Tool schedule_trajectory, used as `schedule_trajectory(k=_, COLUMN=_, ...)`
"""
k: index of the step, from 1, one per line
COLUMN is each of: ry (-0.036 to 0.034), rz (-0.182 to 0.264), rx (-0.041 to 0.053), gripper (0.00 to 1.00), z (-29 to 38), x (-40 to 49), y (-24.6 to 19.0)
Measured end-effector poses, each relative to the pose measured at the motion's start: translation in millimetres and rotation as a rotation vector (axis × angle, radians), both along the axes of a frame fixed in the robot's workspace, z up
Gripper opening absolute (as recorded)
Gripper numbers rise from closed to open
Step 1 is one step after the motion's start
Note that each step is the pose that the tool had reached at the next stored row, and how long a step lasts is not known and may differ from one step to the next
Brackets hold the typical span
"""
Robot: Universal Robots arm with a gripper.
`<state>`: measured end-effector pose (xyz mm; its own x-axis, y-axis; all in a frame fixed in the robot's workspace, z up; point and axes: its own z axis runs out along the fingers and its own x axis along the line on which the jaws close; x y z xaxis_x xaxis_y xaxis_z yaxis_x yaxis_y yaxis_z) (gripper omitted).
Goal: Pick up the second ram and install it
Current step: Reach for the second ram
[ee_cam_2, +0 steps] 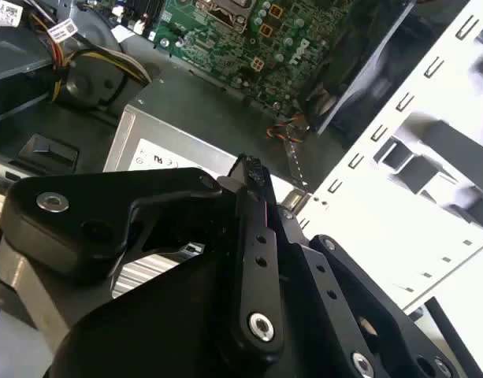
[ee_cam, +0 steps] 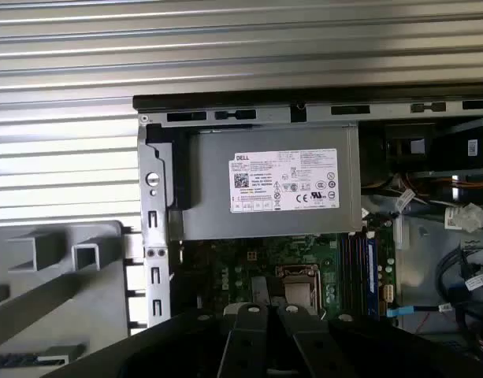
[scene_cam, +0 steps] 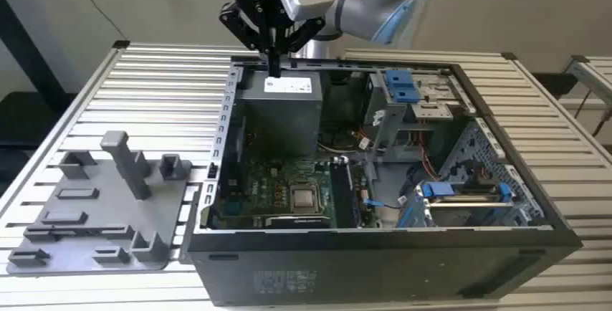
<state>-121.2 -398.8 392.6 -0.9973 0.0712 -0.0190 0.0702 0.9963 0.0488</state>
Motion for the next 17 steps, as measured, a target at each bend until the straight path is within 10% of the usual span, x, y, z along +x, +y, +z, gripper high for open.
schedule_trajectory(k=17, ry=0.0011, rz=0.0, rx=-0.0001, gripper=0.11, z=0.1, x=-5.0, y=0.0)
